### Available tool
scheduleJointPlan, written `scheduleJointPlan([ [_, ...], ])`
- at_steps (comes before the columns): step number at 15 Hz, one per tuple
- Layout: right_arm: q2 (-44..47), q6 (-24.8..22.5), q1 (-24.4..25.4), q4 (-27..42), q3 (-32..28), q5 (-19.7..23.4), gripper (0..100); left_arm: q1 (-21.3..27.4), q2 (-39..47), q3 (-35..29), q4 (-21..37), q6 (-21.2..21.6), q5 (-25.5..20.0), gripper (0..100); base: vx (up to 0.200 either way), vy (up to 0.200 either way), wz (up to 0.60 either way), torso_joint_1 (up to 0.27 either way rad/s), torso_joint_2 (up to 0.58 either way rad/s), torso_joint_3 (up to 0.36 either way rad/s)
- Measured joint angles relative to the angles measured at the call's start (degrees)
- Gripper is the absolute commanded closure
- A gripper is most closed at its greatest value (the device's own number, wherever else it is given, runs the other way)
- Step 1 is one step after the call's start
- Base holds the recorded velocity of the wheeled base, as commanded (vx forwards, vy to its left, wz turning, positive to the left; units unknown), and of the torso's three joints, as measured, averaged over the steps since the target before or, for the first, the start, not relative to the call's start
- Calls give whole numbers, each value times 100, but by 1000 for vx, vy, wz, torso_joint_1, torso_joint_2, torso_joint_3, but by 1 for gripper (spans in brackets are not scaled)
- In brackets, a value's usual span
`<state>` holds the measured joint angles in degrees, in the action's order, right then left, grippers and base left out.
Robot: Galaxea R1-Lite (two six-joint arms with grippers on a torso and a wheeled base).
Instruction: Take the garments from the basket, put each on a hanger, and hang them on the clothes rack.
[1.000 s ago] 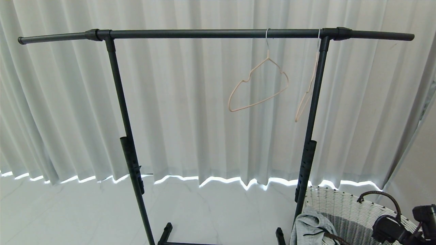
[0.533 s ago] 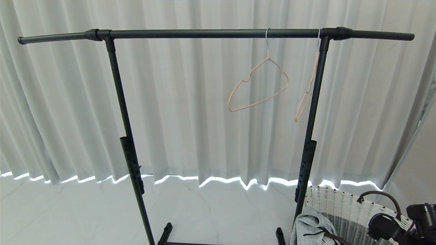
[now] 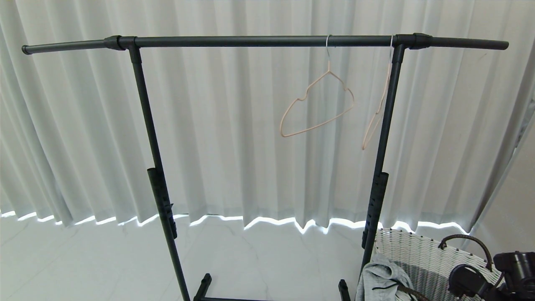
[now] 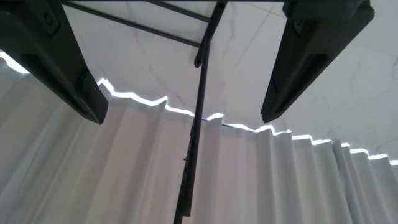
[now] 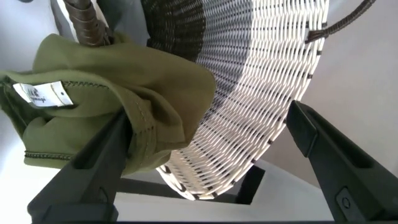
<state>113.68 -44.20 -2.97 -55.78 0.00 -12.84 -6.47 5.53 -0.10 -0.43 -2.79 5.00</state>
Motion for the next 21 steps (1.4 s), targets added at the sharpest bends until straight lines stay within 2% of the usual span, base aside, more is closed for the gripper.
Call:
scheduleJointPlan([
  [7, -30, 52, -5, 0, 0, 57, 100, -2, 0, 0, 0, 1, -2, 0, 0, 0, 0, 0, 0, 0],
  [10, -364, 321, 22, 17, 0, 556, 100, 0, 0, 0, 0, 1, 0, 0, 0, 0, 0, 0, 0, 0],
  [17, -2572, 1019, 135, 55, 0, 1407, 100, 0, 0, 0, 0, 0, -2, 0, 0, 0, 0, 0, 0, 0],
  [21, -3838, 1758, 129, 195, -239, 1497, 100, 0, 0, 0, 0, 1, -2, 0, 0, 0, 0, 0, 0, 0],
])
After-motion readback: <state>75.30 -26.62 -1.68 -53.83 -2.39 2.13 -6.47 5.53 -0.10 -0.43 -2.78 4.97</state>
